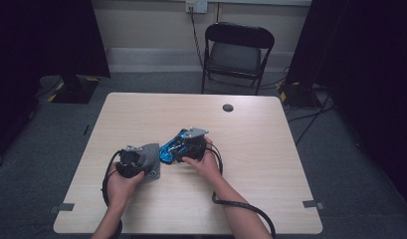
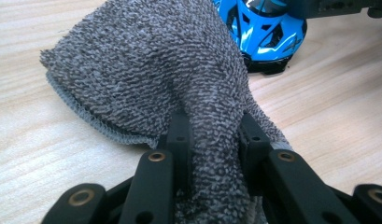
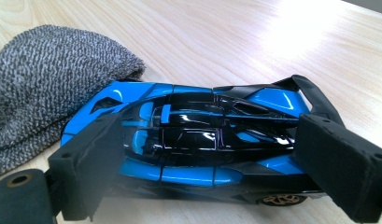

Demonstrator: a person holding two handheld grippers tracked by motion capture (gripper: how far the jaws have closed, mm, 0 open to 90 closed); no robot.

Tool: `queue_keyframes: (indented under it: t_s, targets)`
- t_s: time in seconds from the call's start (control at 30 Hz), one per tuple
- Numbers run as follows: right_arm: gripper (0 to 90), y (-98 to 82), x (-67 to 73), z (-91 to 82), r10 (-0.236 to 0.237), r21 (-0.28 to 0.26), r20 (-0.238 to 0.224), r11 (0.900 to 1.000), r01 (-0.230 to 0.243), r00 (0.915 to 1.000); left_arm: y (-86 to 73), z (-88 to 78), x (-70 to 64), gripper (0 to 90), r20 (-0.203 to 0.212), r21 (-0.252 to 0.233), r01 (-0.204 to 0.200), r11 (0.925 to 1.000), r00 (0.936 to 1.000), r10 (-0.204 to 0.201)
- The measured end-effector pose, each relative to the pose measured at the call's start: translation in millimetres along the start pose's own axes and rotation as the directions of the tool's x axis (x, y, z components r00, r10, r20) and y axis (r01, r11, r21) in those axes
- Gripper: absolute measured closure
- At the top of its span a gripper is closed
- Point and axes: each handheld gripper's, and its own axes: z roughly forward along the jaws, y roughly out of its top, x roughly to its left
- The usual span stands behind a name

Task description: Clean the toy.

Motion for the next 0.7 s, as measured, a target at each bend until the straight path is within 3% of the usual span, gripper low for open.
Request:
queue_keyframes:
  t_s: [0.7]
  targets:
    - [8.6,0.0,0.0,0.0,0.000,0.000,0.000,1.000,0.000,1.0000,-2.5,0.3,-22.1,71.6,0.066,0.039,-0.021,0.9990,0.9976,0.019]
